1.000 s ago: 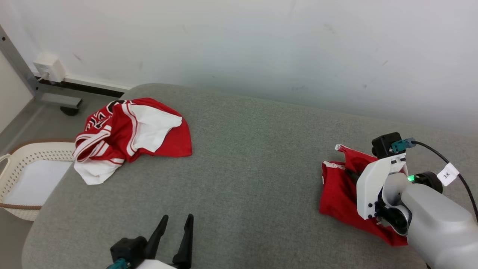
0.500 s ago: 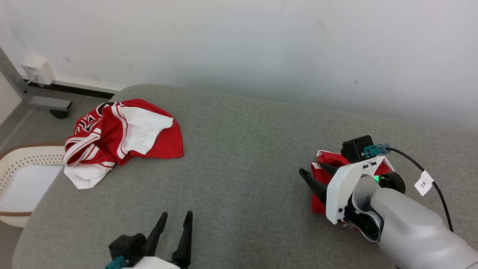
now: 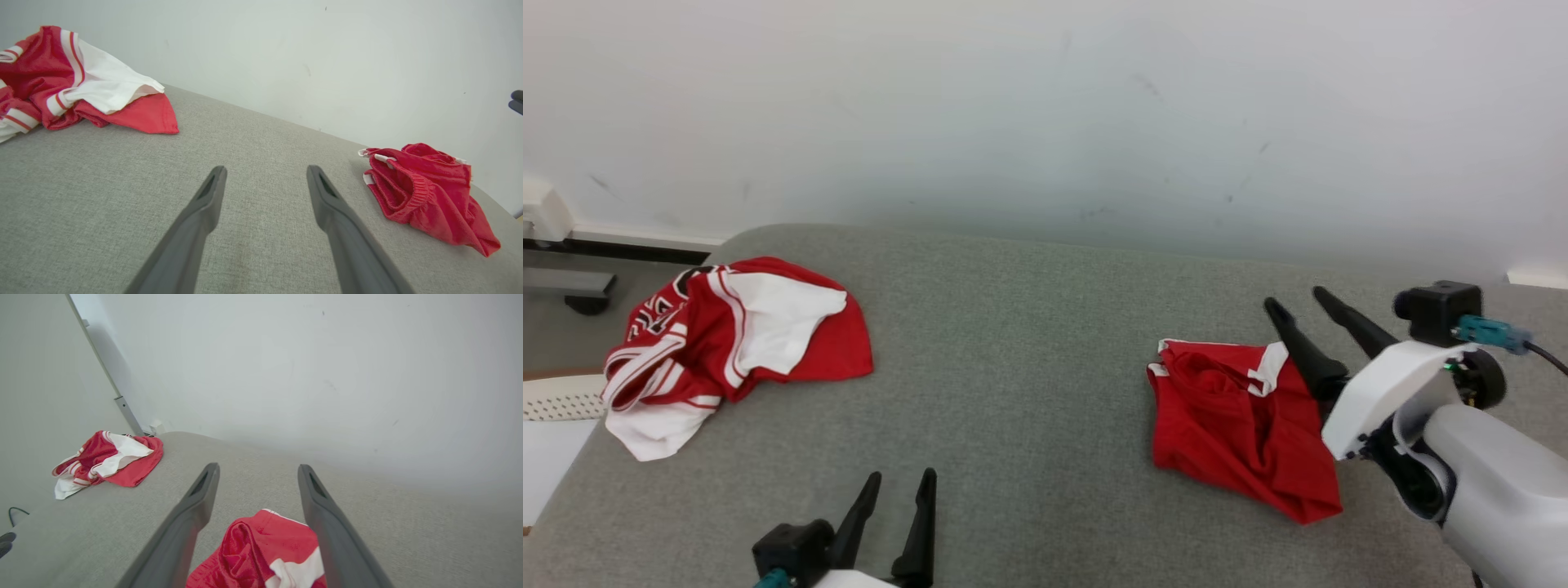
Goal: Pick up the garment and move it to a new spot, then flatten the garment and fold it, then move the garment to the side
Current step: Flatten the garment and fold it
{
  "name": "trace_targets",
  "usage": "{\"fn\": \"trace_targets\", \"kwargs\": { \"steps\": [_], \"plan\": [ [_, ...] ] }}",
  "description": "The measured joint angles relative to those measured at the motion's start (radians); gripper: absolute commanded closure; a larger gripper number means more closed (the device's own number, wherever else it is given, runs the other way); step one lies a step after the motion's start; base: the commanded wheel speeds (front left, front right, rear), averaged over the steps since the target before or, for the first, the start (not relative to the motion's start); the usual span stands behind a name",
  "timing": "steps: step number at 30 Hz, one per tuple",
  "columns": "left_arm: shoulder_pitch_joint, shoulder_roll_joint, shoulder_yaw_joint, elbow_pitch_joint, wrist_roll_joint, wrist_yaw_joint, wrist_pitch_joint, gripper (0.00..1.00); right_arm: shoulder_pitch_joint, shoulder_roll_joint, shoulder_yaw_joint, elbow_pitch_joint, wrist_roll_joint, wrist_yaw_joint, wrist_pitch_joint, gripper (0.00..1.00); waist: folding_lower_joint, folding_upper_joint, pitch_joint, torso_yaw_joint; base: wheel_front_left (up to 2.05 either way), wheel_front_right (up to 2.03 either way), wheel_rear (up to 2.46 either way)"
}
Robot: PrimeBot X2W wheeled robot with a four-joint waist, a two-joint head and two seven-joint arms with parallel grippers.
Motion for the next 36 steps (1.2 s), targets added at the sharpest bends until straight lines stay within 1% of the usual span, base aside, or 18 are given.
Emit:
{"fn": "trace_targets", "kwargs": {
  "steps": [5, 7, 13, 14, 15, 21, 28, 36],
  "plan": [
    [0.009, 0.0, -0.004, -0.009, -0.001, 0.002, 0.0, 0.0, 0.043, -0.048, -0.076, 0.087, -0.035, 0.0, -0.033, 0.0, 0.0, 0.0, 0.006, -0.017, 0.0, 0.0, 0.0],
    [0.009, 0.0, -0.006, -0.013, -0.003, 0.004, 0.0, 0.0, 0.07, -0.046, -0.102, 0.12, -0.044, 0.0, -0.036, 0.0, 0.0, 0.0, 0.011, -0.019, 0.0, 0.0, 0.0],
    [0.0, 0.0, -0.022, -0.012, -0.011, 0.002, 0.0, 0.0, 0.111, -0.011, -0.12, 0.219, -0.061, 0.0, -0.037, 0.0, 0.0, 0.0, 0.031, -0.009, 0.0, 0.0, 0.0],
    [-0.004, 0.0, -0.026, -0.012, -0.011, -0.001, 0.0, 0.0, 0.113, -0.004, -0.118, 0.235, -0.061, 0.0, -0.036, 0.52, 0.0, 0.0, 0.034, -0.004, 0.0, 0.0, 0.0],
    [-0.007, 0.0, -0.029, -0.01, -0.011, -0.002, 0.0, 0.0, 0.114, 0.003, -0.112, 0.245, -0.061, 0.0, -0.024, 1.0, 0.0, 0.0, 0.037, 0.002, 0.0, 0.0, 0.0],
    [-0.012, 0.0, -0.028, 0.003, -0.016, -0.004, 0.0, 0.0, 0.121, 0.024, -0.077, 0.26, -0.043, 0.0, 0.055, 1.0, 0.0, 0.0, 0.056, 0.037, 0.0, 0.0, 0.0],
    [-0.038, 0.0, -0.043, 0.005, -0.034, -0.005, 0.0, 0.0, 0.086, 0.038, -0.053, 0.281, -0.022, 0.0, 0.11, 1.0, 0.0, 0.0, 0.096, 0.088, 0.0, 0.0, 0.0],
    [-0.056, 0.0, -0.052, 0.007, -0.054, 0.0, 0.0, 0.0, 0.001, 0.061, -0.027, 0.266, -0.023, 0.0, 0.09, 1.0, 0.0, 0.0, 0.147, 0.153, 0.0, 0.0, 0.0]
  ]
}}
